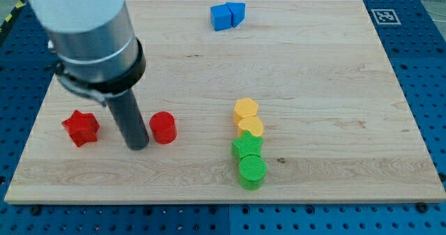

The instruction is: Drag the red circle horizontal to the yellow hexagon

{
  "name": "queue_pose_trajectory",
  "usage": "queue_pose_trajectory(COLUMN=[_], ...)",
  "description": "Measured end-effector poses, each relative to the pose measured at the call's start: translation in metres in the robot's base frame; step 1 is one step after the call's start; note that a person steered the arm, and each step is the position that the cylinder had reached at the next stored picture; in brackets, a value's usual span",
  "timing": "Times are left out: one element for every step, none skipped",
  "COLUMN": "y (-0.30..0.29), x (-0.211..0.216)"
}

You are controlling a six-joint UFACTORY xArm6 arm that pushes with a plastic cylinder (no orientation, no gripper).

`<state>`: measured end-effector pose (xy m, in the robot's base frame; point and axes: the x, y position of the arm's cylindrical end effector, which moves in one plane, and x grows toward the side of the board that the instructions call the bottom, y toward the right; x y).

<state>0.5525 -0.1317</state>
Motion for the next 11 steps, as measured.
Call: queue_pose_trajectory(y=[0.006, 0.014, 0.015, 0.015, 0.014, 0.022, 0.023, 0.023, 0.024, 0.028, 0.03], x=[0.005, -0.003, -0.016, -0.026, -0.039, -0.029, -0.012, -0.033, -0.05, -0.048, -0.019])
